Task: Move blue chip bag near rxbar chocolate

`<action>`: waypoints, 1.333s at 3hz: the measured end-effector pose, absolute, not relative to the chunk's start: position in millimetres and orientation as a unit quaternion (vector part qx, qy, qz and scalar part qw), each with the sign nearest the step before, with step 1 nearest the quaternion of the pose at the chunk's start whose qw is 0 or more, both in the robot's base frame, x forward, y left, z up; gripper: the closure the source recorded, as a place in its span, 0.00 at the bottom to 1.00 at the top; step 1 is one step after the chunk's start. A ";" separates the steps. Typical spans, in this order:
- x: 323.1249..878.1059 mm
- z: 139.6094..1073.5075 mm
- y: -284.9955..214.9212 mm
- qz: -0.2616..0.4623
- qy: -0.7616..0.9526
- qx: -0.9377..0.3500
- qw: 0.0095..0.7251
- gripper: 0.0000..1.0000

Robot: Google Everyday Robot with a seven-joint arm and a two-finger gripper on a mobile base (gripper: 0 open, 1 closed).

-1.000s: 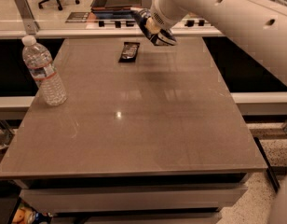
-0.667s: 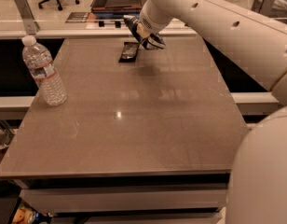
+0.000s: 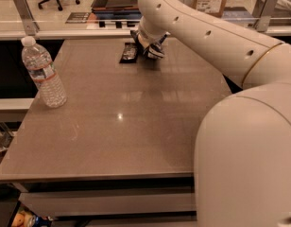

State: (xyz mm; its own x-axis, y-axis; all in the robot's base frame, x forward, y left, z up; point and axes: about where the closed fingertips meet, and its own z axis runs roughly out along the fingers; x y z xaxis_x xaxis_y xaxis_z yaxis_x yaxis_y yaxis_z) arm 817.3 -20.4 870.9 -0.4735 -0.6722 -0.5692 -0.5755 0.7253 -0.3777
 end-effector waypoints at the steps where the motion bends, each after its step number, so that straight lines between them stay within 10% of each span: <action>1: 819.1 851.6 -35.9 -0.077 0.869 -0.340 0.351 1.00; 4: 819.1 855.4 -35.9 -0.077 0.869 -0.340 0.351 1.00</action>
Offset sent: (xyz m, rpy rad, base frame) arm -0.0109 -0.0574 -0.0601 0.0038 0.0622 -0.2120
